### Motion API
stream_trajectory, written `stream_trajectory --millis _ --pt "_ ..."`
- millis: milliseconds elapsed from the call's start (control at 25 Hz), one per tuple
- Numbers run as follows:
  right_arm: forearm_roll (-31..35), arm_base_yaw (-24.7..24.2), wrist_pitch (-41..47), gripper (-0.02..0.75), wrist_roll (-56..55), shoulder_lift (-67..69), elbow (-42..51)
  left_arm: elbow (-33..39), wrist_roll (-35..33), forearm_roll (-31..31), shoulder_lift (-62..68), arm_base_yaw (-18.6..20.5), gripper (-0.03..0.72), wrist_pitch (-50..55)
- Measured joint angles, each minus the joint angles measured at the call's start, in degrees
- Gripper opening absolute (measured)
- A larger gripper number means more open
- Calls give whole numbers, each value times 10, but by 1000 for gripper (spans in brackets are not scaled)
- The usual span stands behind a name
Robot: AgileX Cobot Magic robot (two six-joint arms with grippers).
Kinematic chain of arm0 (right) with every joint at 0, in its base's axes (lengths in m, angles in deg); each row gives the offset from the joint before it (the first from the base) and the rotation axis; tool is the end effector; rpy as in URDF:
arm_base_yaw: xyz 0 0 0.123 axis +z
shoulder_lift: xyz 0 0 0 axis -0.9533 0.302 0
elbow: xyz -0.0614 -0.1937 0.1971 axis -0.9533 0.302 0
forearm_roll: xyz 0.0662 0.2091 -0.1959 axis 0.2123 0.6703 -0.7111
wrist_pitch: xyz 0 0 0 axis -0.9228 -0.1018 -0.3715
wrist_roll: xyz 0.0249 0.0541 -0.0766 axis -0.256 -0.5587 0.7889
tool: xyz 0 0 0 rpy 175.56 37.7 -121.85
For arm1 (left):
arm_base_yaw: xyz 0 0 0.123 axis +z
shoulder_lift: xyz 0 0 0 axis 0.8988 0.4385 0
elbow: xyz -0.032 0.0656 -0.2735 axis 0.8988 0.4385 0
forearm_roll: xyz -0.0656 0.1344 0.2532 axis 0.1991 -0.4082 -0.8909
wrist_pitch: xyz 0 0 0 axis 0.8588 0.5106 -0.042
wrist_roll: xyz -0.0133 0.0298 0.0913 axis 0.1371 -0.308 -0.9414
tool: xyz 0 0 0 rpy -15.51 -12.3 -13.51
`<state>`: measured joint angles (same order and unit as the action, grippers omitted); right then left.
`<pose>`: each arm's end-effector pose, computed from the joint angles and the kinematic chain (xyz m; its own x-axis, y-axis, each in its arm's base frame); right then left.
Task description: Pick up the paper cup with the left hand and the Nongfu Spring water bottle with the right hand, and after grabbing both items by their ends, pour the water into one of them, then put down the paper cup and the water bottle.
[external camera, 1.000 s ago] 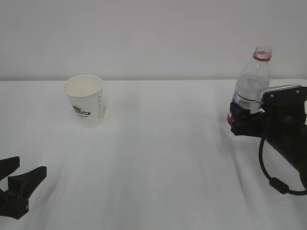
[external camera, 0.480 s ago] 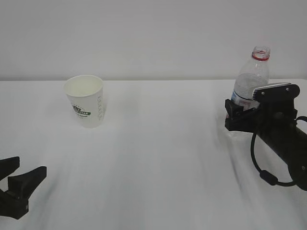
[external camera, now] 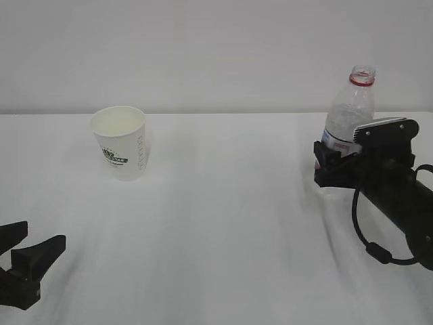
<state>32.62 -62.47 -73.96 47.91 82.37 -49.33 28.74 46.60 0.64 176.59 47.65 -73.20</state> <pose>0.3351 0.0577 0.0455 -0.2008 -0.1184 -0.9724 -0.1788 0.9804 -0.0824 0.1637 -0.0556 0.0704 -0.3740 0.0910 -0.9230 0.3398 0.9394 -0.0450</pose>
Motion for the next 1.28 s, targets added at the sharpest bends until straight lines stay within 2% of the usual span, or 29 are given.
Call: stream_trajectory --millis 280,800,1280 --pt "-25 0 0 503 0 0 0 0 0 -1 0 0 498 0" --pt "-64 0 14 497 0 -23 23 0 0 0 0 0 498 0" --pt "-88 0 56 497 0 -135 29 0 0 0 0 0 498 0"
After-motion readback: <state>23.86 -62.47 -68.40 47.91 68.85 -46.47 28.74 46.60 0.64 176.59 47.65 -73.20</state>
